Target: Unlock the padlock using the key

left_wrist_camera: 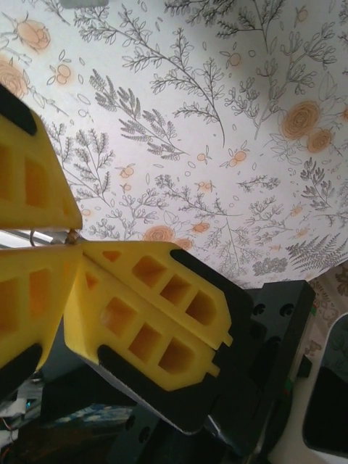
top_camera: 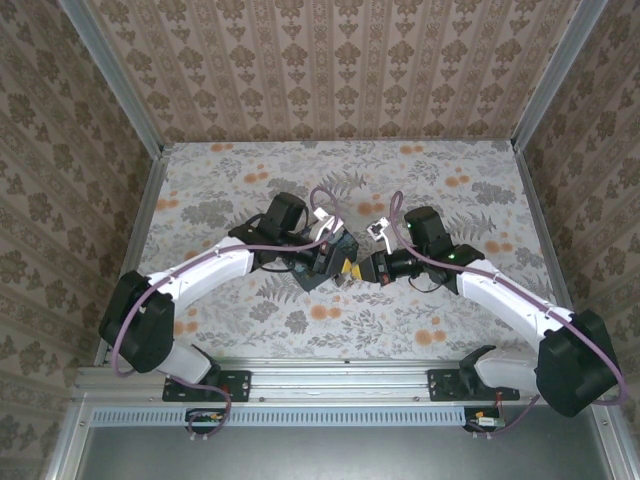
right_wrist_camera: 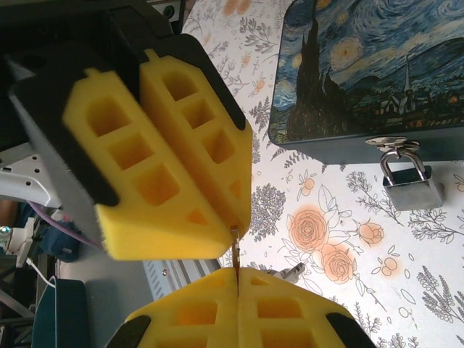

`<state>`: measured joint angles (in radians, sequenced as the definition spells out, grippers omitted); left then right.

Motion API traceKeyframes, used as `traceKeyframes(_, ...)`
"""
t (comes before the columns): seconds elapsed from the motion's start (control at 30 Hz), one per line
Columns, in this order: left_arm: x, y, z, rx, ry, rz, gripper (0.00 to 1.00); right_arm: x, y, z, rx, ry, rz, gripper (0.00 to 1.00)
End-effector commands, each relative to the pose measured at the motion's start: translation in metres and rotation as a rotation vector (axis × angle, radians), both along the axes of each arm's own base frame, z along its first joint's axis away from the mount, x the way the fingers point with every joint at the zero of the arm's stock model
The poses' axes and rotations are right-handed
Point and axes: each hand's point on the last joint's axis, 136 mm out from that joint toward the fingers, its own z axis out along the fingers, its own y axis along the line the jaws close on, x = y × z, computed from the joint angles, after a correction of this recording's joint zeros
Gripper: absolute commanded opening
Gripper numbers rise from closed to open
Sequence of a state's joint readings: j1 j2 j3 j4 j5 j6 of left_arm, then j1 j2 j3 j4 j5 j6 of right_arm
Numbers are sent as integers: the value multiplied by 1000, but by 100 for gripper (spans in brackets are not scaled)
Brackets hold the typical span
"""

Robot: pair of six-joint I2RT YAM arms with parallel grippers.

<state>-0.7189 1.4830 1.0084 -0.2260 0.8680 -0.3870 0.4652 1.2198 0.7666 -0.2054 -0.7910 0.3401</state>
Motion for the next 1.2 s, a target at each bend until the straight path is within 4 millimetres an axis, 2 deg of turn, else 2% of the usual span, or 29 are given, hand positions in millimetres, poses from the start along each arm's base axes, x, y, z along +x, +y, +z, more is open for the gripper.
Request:
traceKeyframes(0.0,-6,-6,12,-46,-9,-55,12,1,5,4,26,-16,15,0)
traceKeyframes(0.1,-7,-7,12,-50,-5,-60,13,0,6,6,39,-22,19,0)
traceKeyframes(0.27,-4,-5,9,-54,-1,-47,29,-1,6,4,38,-24,25,0)
traceKeyframes(0.43,-4,-3,18,-123,16,-64,31,-7,8,3,58,-23,60,0)
traceKeyframes(0.63,-15,-2,24,-166,22,-108,26,-10,15,12,128,-42,111,0)
traceKeyframes(0.8,-20,2,24,-166,23,-110,17,-8,17,16,138,-49,116,0)
traceKeyframes(0.93,-21,5,23,-163,22,-106,15,-5,17,16,130,-51,110,0)
traceKeyframes(1.17,-21,7,23,-160,19,-103,1,-1,17,14,117,-55,93,0)
